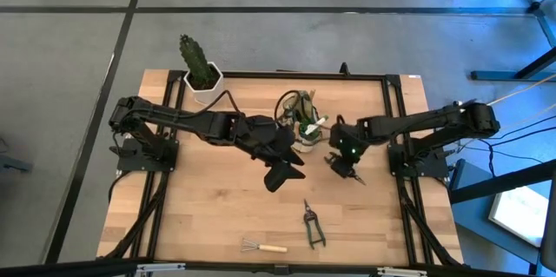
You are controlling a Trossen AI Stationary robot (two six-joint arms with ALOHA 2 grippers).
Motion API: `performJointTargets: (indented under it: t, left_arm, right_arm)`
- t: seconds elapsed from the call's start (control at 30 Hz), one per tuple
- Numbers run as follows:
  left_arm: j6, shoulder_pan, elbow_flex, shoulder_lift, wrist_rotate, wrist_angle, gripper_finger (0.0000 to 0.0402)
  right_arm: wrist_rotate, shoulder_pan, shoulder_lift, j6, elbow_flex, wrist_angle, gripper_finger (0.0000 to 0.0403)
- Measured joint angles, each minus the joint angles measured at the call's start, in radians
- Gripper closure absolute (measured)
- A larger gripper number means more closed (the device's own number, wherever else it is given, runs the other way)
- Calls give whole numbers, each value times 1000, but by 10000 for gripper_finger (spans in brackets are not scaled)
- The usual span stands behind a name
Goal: Pick & Place Garden tools in Gardening bag
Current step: Put the top fruit pruner into the gardening bag
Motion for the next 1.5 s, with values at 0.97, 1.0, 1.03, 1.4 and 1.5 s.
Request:
performJointTargets:
  t: [0.97,1.0,1.03,1.4,1.5]
  left_arm:
    - [445,-68,-2,-117,-519,340,178]
    - [498,-74,-2,-116,-595,341,178]
    - [560,-82,-1,-111,-680,348,178]
    - [1448,-77,0,30,-1096,760,178]
    - [1599,-81,0,68,-1068,923,185]
  right_arm:
    - [406,-114,-343,426,669,608,376]
    - [425,-114,-338,458,670,637,376]
    - [442,-114,-335,488,670,651,376]
    - [207,-121,-181,882,669,866,376]
    - [112,-137,-131,1006,669,949,376]
